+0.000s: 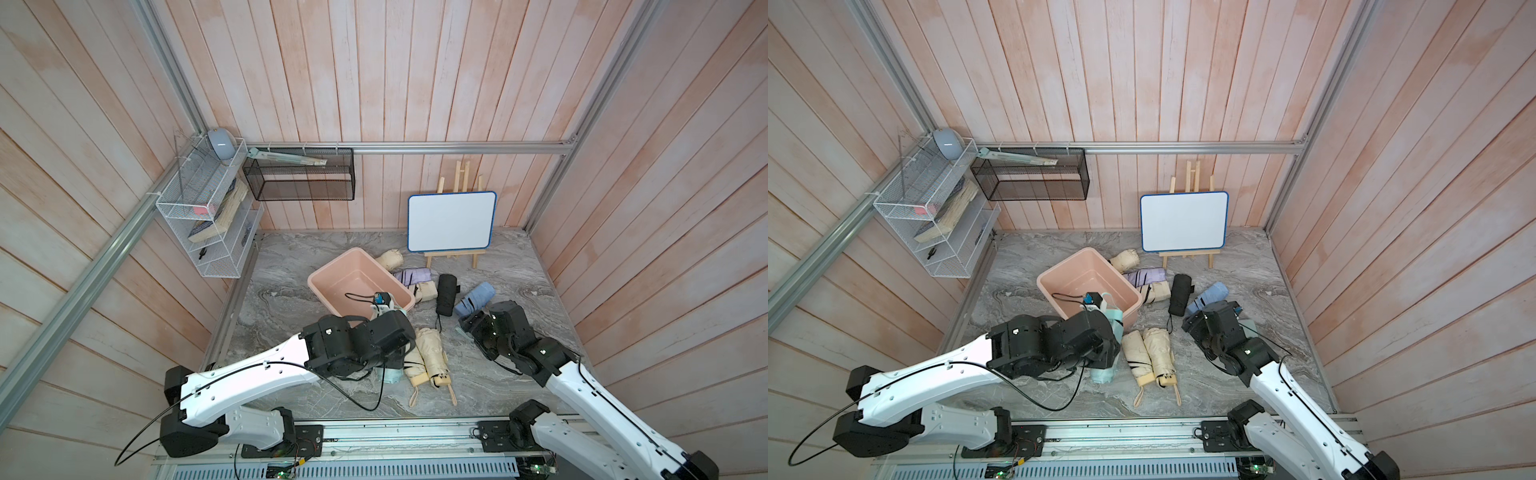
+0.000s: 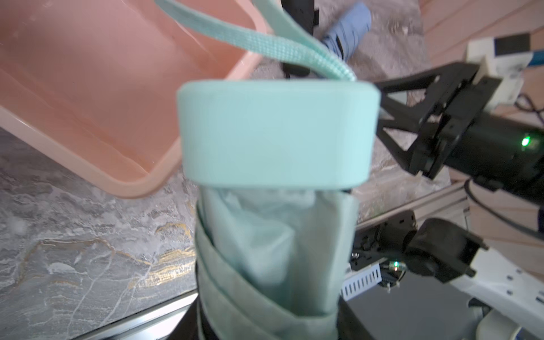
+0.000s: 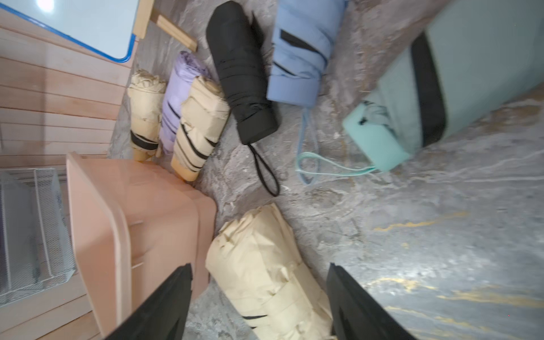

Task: Put the umbrella into the storage box
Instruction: Pick up the umbrella from the center of the board, then adjust the storage box at the center of the board.

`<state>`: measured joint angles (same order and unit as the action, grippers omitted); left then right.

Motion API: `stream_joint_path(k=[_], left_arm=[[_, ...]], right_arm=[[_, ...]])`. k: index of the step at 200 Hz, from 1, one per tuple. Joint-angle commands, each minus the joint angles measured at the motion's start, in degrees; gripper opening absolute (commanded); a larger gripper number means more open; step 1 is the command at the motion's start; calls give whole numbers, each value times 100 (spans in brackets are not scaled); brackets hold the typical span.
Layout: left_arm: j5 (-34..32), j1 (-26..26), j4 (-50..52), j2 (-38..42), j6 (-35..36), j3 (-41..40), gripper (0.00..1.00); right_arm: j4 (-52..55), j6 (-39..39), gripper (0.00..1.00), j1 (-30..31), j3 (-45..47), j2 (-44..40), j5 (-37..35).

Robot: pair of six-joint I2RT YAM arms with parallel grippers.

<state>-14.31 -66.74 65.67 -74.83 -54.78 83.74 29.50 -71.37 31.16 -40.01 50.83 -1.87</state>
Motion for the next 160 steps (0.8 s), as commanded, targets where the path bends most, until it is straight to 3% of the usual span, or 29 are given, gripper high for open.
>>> stream_joint_path(k=[1, 25, 52, 76, 98, 160], left_arm=[[-261, 614, 149, 82, 692, 445, 35], [-228, 1587, -28, 65, 1015, 645, 35], [-73, 2349, -597, -134, 1300, 996, 35], [-32, 2683, -783, -402, 1516, 1313, 35], [51, 2968, -1100, -370, 1576, 1148, 35], [437, 3404, -1879, -12, 1523, 329, 35]], right_arm=[[-588, -616, 77, 459, -611, 528, -11], [-1059, -1394, 76, 1217, -1084, 1308, -211], [-615, -2270, 74, 1824, -1743, 2159, -501], [-65, -2646, 60, 1912, -2084, 2645, -458], [-200, -2860, 55, 1913, -2090, 2853, -311], [60, -2876, 54, 1973, -2795, 3625, -175]])
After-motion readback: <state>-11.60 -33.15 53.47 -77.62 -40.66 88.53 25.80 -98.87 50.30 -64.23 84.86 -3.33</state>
